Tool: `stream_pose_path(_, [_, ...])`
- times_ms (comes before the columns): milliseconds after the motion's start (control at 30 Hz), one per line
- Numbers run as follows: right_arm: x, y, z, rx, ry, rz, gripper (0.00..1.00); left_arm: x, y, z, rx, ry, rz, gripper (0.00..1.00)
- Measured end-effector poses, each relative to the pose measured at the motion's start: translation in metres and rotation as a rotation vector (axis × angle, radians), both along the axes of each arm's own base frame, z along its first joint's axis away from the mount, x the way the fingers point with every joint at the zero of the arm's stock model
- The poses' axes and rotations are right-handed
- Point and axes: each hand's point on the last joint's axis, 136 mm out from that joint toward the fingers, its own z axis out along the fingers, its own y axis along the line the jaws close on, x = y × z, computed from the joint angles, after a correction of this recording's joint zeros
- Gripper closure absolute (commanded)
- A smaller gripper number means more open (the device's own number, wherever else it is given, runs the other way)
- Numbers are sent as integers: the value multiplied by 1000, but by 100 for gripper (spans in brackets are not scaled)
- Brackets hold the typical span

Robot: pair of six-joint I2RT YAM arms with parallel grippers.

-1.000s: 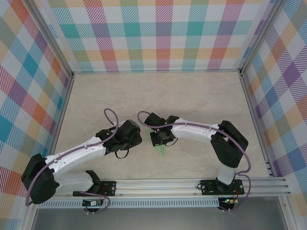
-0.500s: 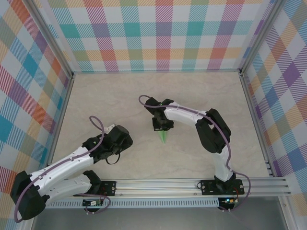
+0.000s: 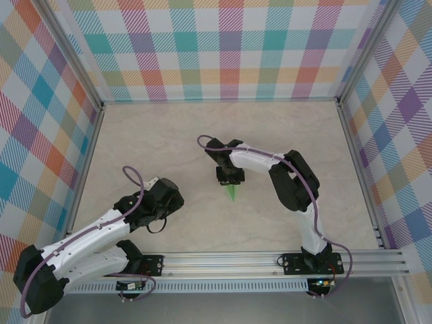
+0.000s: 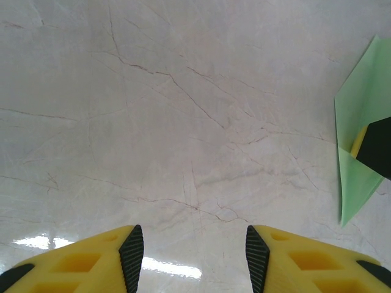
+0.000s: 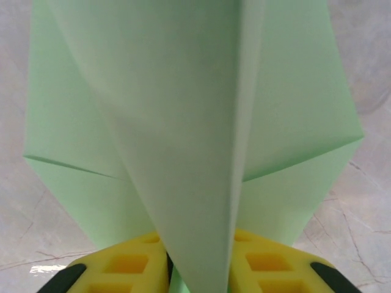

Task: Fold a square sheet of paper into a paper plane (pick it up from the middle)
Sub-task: Turn over the paper plane at the center of the table.

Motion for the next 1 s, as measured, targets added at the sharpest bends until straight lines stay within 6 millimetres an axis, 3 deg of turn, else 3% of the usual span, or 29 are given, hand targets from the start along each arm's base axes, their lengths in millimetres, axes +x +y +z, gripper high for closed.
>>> stream_pose_path(433, [3,-2,0,42,8,-70,65,-1,0,-3,-8,12,0,50])
stream_pose_path(567, [3,-1,-2,59,32,-82,69,-1,1,-3,-8,12,2,49])
stream_pose_path(767, [2,2,0,96,27,-90,64,-1,1,-3,3,9,-13,49])
stream_pose_path(1000, [4,4,5,99,10,-41,48,0,1,-3,20,4,-38,46])
